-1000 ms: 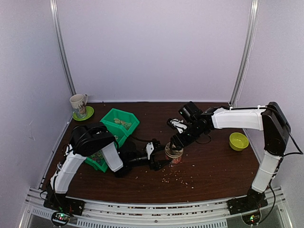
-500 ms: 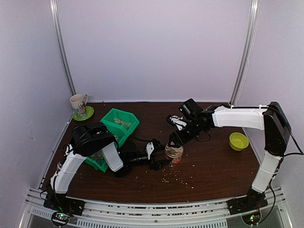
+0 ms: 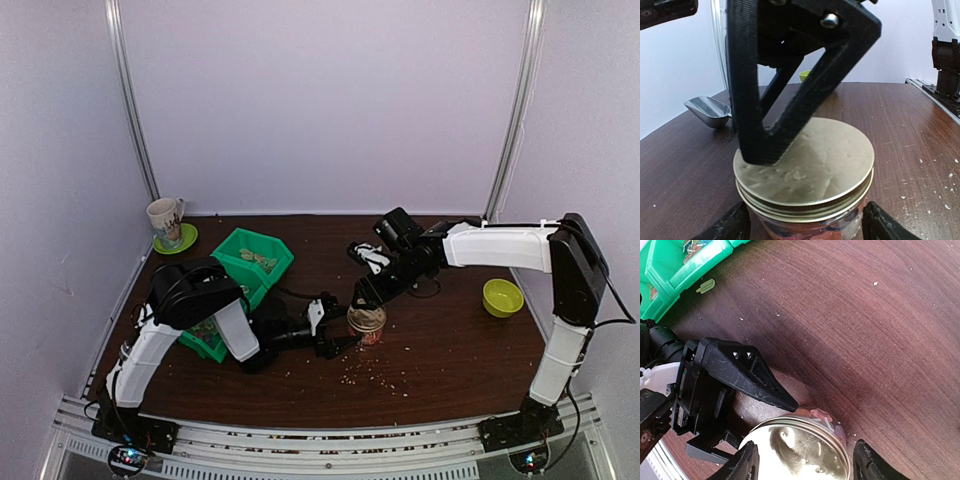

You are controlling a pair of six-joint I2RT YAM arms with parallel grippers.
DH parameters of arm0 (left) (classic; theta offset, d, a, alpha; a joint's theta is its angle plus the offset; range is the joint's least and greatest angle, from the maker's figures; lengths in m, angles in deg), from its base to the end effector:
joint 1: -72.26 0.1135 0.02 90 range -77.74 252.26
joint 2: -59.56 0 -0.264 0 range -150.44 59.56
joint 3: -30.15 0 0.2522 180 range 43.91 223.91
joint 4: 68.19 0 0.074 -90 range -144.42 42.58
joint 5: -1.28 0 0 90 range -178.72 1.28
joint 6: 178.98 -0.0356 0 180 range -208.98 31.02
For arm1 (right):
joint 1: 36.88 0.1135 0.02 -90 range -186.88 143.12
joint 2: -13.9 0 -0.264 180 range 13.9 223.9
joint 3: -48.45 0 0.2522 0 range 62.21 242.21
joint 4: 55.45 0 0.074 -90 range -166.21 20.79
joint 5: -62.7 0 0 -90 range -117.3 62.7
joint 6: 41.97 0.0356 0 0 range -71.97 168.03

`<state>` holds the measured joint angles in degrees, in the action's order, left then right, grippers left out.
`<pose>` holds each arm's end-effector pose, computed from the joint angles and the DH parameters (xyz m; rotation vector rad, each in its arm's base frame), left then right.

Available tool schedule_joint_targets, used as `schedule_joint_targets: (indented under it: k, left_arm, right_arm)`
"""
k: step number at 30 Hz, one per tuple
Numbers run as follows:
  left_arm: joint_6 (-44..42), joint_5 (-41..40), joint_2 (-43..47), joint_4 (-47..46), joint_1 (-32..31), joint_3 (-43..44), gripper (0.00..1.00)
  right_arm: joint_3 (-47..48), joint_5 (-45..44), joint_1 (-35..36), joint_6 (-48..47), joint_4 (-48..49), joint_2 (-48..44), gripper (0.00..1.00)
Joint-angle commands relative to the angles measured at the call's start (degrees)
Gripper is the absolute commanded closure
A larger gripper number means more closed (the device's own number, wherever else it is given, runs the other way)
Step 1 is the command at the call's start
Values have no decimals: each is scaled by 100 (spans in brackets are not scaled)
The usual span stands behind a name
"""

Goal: Pack the candies
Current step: Screw the box lid onto the packing box.

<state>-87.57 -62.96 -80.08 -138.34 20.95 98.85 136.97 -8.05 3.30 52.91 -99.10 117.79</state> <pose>0.2440 -0.3294 0.0446 1.0320 1.3373 -1.0592 0.2842 0.2554 0.2107 -0.9335 2.5181 0.7051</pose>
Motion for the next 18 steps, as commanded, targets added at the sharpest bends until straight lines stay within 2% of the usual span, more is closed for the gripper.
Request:
schedule_joint_targets:
  k: [1,6,18]
  left_arm:
    - [-285,-72,-398,877,66,-72,22]
    - [-291,-77,-398,873,70,-74,22]
    - [-290,-88,-403,886,68,-71,22]
  right_arm:
    - [38,68,32,15,71,33,38]
    - [22,71,25,21,52,43,44]
    - [-163,-40,27,17,-31,-38,51]
